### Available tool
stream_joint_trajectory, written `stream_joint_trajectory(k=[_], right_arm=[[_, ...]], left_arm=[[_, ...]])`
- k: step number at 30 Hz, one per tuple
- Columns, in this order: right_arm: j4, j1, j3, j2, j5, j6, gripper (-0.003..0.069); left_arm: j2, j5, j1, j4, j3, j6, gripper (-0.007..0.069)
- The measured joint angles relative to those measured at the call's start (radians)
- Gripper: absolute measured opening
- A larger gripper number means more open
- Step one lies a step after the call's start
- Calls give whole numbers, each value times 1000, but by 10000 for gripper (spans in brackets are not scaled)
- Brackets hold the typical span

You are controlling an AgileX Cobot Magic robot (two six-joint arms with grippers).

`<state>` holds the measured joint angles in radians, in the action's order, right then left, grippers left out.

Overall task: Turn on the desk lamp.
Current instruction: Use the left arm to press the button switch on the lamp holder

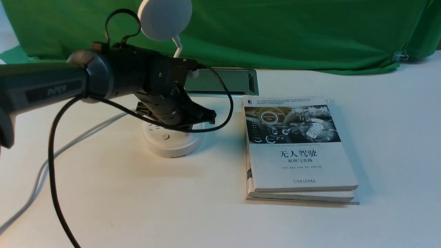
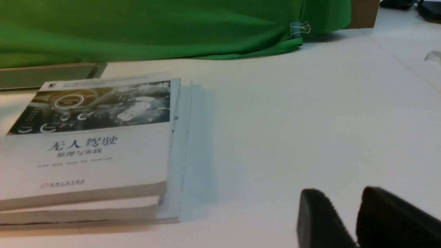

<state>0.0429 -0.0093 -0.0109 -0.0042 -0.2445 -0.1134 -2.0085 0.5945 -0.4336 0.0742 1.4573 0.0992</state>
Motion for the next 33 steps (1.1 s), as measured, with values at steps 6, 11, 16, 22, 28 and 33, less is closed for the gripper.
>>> stream_joint_trajectory(k=[6,11,16,22,28,33], right_arm=[[0,0,0,0,1,0,238],[0,0,0,0,1,0,238],[0,0,0,0,1,0,241],[0,0,0,0,1,0,241],[0,0,0,0,1,0,241],[0,0,0,0,1,0,241]], left_arm=[[-2,-15,0,-40,4,8,2],[-27,-19,0,-45,6,11,2],[-38,-4,0,-47,17,13,2],[-33,-1,0,-47,19,13,2],[44,88,0,-7,14,-7,2],[157,254,0,174,-45,-160,2]])
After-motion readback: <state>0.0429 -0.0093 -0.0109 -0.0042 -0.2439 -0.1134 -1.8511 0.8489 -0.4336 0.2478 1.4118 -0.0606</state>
